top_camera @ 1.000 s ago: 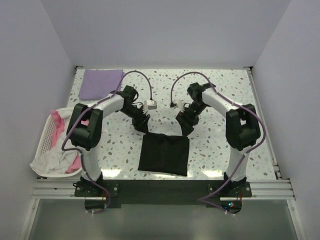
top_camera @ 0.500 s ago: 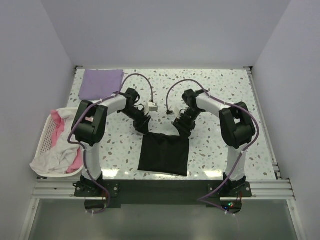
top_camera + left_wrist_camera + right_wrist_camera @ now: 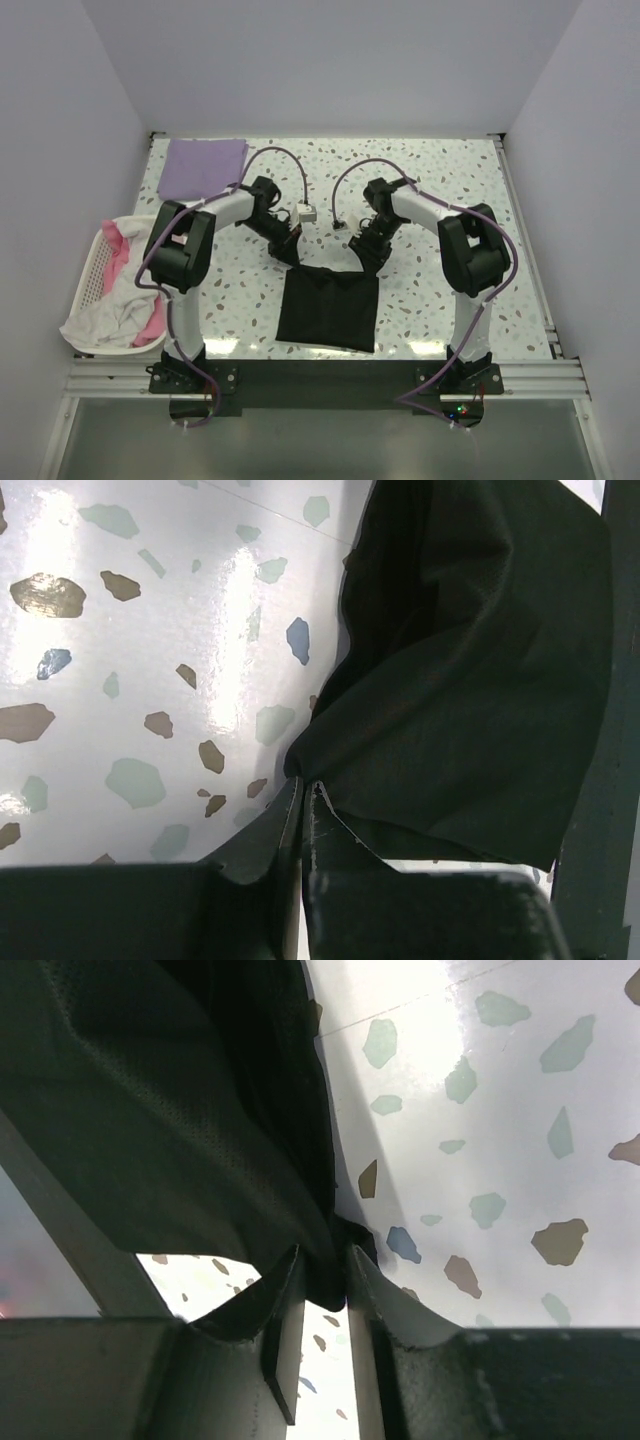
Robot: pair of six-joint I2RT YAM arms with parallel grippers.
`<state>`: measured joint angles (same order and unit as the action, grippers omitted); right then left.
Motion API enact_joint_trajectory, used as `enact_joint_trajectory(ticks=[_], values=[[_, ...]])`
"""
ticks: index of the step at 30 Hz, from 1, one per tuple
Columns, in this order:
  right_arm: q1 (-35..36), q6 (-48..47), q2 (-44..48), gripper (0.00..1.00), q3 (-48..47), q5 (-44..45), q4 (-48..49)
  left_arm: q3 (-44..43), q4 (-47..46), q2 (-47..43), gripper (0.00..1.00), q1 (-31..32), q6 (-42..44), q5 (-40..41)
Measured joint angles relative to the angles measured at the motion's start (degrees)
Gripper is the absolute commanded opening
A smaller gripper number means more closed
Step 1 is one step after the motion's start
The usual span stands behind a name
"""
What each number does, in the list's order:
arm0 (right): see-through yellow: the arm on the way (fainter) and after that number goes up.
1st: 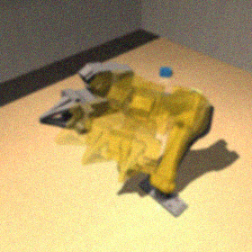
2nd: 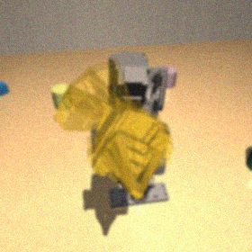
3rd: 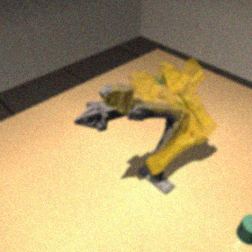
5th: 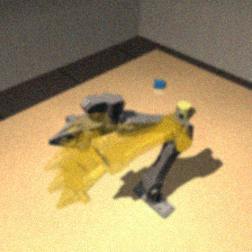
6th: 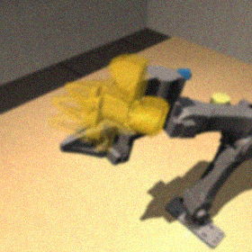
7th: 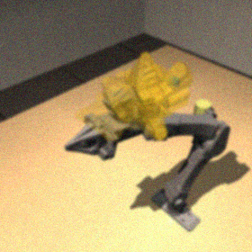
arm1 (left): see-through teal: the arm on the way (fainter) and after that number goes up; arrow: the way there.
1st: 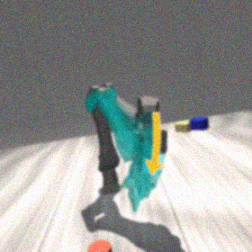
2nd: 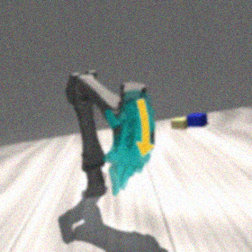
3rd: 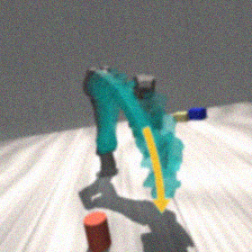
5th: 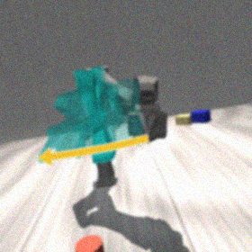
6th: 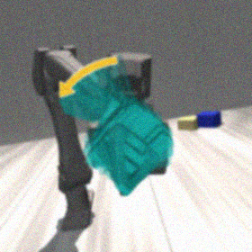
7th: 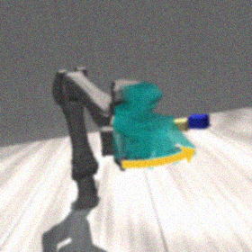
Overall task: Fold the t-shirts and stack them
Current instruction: Fold the tshirt
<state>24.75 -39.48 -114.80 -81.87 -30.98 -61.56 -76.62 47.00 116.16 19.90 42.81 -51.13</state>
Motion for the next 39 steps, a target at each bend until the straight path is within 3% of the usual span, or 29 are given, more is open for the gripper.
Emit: enact_joint_trajectory(ticks=[5,15,23,30,37,39], values=[[0.0,-0.2,0.0,0.00,-0.8,0.3,-1.4,0.0,0.7,-2.6,0.00,0.0,0.3,0.7],[0.0,0.1,0.1,0.00,-2.3,1.8,-3.1,2.4,1.4,-9.1,0.00,-0.2,0.4,6.5],[0.0,1.2,0.2,0.00,-2.3,5.2,-2.2,5.6,-0.3,-9.5,0.00,-1.1,-0.5,13.5],[0.1,2.2,0.2,0.00,-2.4,7.0,-1.4,5.6,-3.2,-8.6,0.00,-1.1,-1.9,15.0],[0.0,2.5,0.2,0.21,-6.8,6.9,-3.8,3.9,-3.1,-8.6,0.00,-1.1,-2.8,14.7],[0.0,2.4,0.2,0.12,-7.8,6.8,-4.3,3.5,-3.1,-8.6,0.00,-1.1,-3.0,14.4]])
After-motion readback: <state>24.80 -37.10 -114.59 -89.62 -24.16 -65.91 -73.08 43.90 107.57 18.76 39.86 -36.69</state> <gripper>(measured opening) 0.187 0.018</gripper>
